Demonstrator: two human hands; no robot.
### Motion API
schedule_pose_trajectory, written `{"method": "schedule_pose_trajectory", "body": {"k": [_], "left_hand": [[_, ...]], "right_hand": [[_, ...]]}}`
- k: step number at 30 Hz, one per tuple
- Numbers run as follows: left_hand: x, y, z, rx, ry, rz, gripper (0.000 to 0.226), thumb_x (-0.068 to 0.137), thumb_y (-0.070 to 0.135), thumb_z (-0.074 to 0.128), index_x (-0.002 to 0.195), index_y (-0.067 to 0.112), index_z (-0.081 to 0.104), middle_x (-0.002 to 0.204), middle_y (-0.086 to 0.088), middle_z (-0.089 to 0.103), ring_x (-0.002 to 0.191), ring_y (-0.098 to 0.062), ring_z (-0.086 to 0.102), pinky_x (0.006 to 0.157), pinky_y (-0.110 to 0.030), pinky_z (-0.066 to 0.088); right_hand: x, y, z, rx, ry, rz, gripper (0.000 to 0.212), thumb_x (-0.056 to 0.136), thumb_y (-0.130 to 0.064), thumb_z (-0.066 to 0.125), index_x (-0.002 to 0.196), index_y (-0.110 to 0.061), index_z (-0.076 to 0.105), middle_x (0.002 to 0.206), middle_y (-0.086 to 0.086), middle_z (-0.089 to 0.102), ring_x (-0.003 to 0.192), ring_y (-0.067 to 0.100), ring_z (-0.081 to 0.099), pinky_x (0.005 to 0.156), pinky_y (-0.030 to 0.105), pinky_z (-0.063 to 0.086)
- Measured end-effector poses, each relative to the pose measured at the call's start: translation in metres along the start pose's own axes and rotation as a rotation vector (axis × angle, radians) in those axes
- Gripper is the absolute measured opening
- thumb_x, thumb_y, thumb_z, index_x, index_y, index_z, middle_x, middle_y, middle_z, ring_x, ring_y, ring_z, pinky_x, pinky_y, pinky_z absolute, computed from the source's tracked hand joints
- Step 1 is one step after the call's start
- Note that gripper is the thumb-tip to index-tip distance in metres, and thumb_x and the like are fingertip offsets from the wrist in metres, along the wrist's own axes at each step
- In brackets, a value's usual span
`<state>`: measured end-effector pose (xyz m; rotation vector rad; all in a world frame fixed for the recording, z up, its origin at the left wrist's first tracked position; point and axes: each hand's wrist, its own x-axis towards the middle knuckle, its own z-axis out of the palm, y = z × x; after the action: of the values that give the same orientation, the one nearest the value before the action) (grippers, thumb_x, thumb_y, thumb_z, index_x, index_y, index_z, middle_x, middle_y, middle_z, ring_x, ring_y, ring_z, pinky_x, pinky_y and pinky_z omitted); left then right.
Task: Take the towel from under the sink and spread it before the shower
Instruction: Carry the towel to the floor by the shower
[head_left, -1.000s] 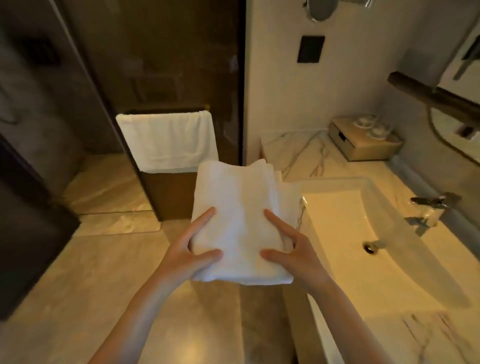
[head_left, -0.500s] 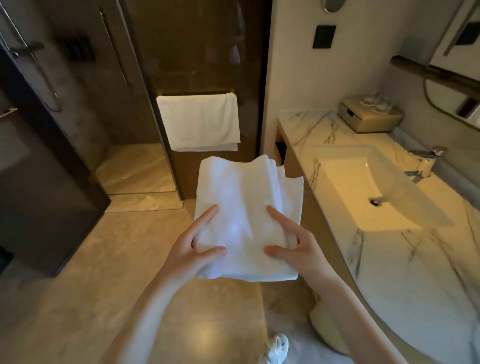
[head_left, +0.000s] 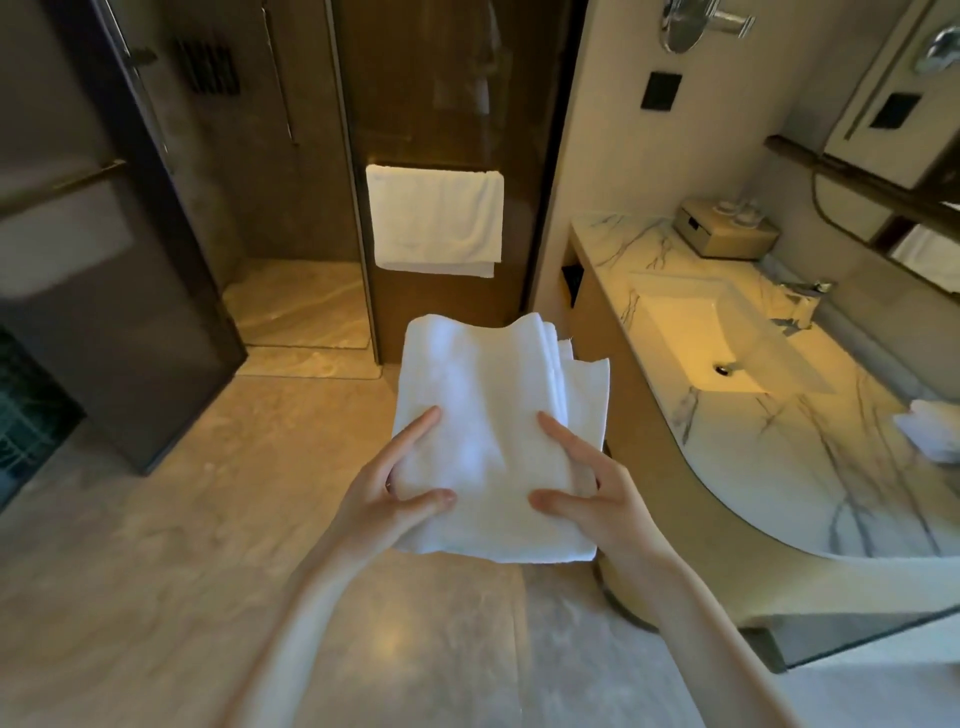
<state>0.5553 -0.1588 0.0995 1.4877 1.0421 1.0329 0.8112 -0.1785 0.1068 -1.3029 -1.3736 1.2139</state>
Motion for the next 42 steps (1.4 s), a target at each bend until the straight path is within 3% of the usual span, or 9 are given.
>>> {"method": "schedule_pose_trajectory", "body": {"k": [3,7,15,23,28,42], "left_hand": [[-0.03,0.003,0.006,0.031,0.013,0.018,0.078,0.068,0.026,0.081,0.134,0.053,0.048,0.135,0.038,0.047,0.125,0.011,0.045,0.088,-0.005,0.042],[-0.07,0.0,0.023,0.038,0.013,0.023,0.08,0.065,0.036,0.082,0.135,0.052,0.047,0.139,0.036,0.044,0.129,0.009,0.042,0.09,-0.005,0.04],[-0.172,-0.002,0.067,0.072,0.037,0.003,0.079,0.068,0.035,0.082,0.137,0.049,0.046,0.143,0.031,0.043,0.133,0.007,0.037,0.095,-0.004,0.035],[-0.262,0.012,0.069,0.034,0.166,-0.034,0.079,0.072,0.001,0.08,0.136,0.037,0.05,0.138,0.033,0.047,0.133,0.005,0.039,0.103,-0.011,0.036],[-0.305,0.016,0.043,0.066,0.271,-0.052,0.079,0.074,0.0,0.08,0.132,0.046,0.052,0.14,0.03,0.046,0.129,0.011,0.04,0.091,-0.003,0.036],[-0.407,-0.011,-0.135,0.127,0.394,-0.115,0.079,0.066,0.034,0.081,0.132,0.057,0.046,0.14,0.038,0.041,0.13,0.013,0.038,0.092,-0.003,0.037]], "right_hand": [[-0.032,-0.003,0.003,0.001,-0.001,-0.011,0.075,0.072,-0.009,0.081,0.129,-0.052,0.056,0.127,-0.022,0.062,0.117,0.002,0.059,0.089,0.02,0.052],[-0.078,-0.002,0.002,0.037,-0.019,-0.008,0.075,0.075,-0.003,0.079,0.128,-0.05,0.057,0.129,-0.019,0.062,0.119,0.005,0.058,0.097,0.031,0.052],[-0.181,0.008,-0.002,0.083,-0.056,0.022,0.076,0.075,0.007,0.075,0.129,-0.043,0.06,0.123,-0.021,0.065,0.112,0.0,0.06,0.084,0.016,0.052],[-0.239,0.009,0.031,0.116,-0.138,0.062,0.076,0.075,0.011,0.074,0.132,-0.037,0.059,0.127,-0.016,0.064,0.116,0.005,0.059,0.1,0.033,0.05],[-0.249,0.003,0.065,0.109,-0.238,0.04,0.076,0.076,0.009,0.073,0.134,-0.037,0.057,0.123,-0.014,0.067,0.114,0.01,0.062,0.096,0.032,0.053],[-0.239,-0.008,0.269,0.047,-0.374,0.042,0.077,0.073,0.003,0.077,0.127,-0.049,0.059,0.121,-0.016,0.068,0.113,0.008,0.063,0.094,0.034,0.054]]}}
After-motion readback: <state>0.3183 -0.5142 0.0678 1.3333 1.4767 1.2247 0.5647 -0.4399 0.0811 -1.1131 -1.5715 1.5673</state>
